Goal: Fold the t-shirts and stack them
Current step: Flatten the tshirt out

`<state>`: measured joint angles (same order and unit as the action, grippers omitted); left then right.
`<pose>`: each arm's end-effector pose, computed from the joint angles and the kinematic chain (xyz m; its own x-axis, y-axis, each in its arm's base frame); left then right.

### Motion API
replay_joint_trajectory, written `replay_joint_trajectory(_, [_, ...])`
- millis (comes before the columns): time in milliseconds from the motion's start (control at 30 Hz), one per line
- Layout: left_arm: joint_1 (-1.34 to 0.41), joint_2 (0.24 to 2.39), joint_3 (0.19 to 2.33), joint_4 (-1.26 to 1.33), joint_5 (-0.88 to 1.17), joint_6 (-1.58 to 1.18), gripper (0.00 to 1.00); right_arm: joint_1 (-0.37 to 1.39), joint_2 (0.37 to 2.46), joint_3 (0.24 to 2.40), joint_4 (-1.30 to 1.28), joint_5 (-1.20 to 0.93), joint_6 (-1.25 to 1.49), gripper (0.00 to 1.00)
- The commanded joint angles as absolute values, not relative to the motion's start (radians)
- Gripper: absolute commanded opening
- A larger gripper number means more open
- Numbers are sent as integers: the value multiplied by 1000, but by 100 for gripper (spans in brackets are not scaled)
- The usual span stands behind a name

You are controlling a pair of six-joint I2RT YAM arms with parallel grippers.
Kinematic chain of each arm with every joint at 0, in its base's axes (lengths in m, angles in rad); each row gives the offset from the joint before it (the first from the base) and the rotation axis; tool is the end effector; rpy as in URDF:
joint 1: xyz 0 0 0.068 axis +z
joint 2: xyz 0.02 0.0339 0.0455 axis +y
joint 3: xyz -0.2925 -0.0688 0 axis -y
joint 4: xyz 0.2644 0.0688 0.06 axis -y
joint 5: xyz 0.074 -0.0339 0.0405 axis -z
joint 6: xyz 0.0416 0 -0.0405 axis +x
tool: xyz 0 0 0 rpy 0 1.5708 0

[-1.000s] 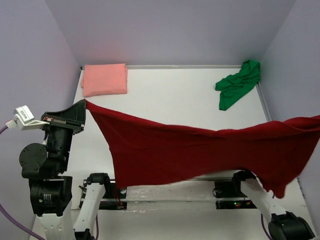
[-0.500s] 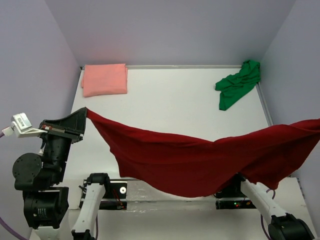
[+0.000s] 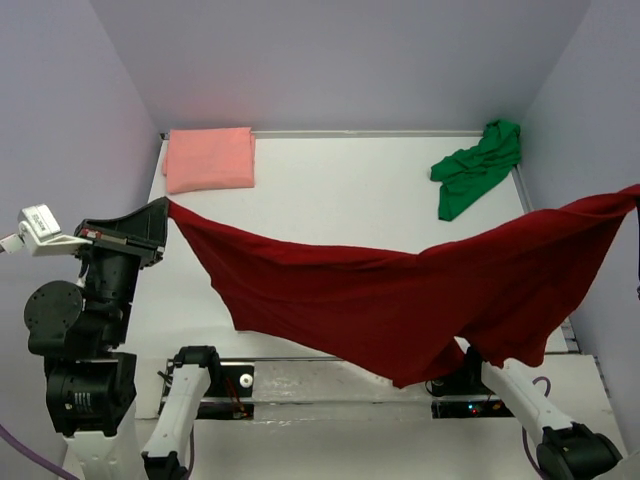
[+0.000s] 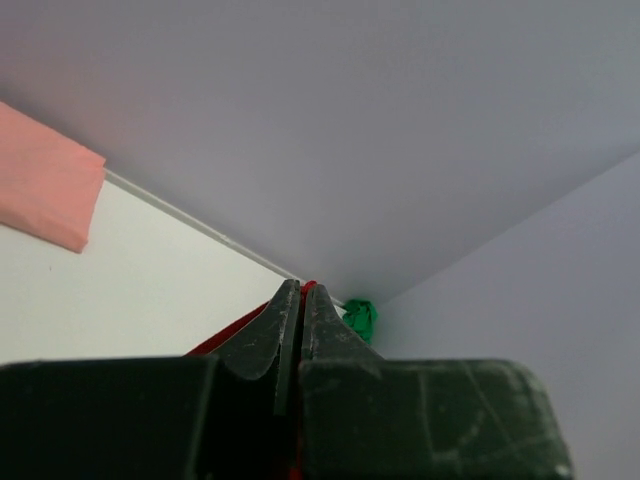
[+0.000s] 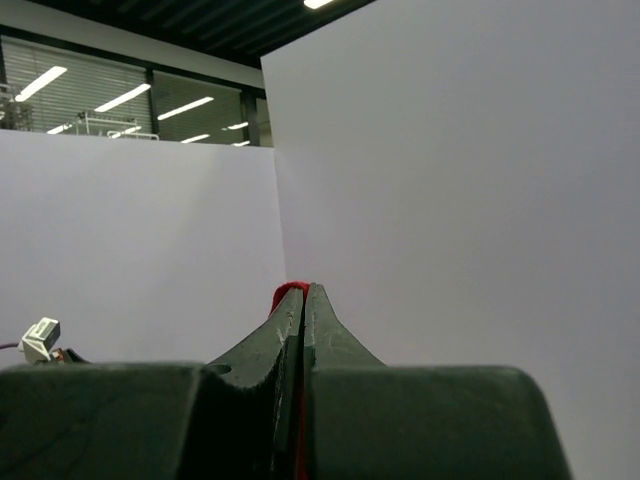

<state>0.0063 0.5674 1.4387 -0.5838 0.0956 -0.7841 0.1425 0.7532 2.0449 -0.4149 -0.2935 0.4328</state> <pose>0.0084 -0.0039 0.5444 0.1405 -0.7021 -0.6981 0.2606 0.7064 -0.6580 -0.1061 -0.0031 0.6718 0.5569 0.4855 -0.6739 -0.6088 0.7905 0.0664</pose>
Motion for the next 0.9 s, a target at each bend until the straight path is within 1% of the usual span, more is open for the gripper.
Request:
replay_joint_trajectory(0, [5,621,1424,-482,75,-750,0,135,798,1961,-295,-275,399,0])
replay_joint_trajectory(267, [5,716,1347,-316,11,-724,0,135,825,1708,-120,-216,406,0])
replay_joint_trajectory(367, [5,782,1354,-281,11,-713,0,135,863,1681,-68,-212,400,0])
replay_joint_trajectory(700, [14,1041,1468,-195,-21,-660,0,135,1116,1753,29,-229,344,0])
replay_joint_trajectory(867, [34,1058,1526,-195,-23,-666,0,135,1172,1851,32,-267,370,0])
